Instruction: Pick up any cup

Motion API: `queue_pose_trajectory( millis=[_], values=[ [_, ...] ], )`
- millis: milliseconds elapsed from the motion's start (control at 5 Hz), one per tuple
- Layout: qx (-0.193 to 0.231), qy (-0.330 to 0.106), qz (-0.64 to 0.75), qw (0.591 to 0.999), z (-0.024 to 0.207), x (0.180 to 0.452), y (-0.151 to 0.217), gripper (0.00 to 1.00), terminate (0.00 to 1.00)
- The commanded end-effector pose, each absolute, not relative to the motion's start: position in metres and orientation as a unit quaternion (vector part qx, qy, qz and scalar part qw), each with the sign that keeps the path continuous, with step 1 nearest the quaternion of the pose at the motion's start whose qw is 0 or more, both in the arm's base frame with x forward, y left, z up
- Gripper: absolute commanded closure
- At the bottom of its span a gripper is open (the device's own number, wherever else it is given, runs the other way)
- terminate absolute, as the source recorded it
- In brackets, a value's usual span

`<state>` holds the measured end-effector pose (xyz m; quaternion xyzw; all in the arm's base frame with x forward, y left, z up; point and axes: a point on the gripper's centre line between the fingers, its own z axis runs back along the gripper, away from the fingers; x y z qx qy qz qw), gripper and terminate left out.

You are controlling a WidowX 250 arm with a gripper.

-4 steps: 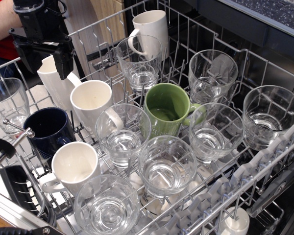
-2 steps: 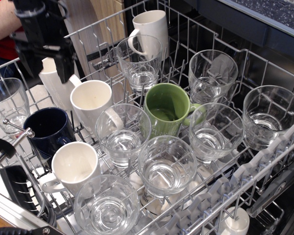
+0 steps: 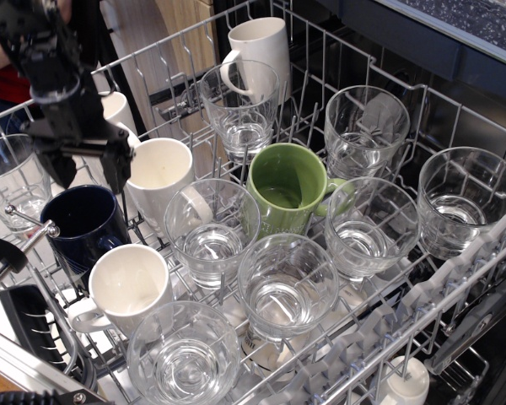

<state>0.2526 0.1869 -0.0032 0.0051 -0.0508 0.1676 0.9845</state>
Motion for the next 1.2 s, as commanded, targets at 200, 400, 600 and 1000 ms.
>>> queue_pose_trajectory(
  millis=[200, 400, 600, 1000],
  values=[
    [0.049, -0.092, 0.18, 0.978, -0.032, 0.269, 0.196, 0.0, 0.0],
    [0.056, -0.093, 0.18, 0.978, -0.045, 0.271, 0.196, 0.0, 0.0],
    [0.063, -0.102, 0.188, 0.975, -0.06, 0.272, 0.195, 0.0, 0.0],
    [0.075, -0.123, 0.186, 0.972, -0.084, 0.272, 0.198, 0.0, 0.0]
  ],
)
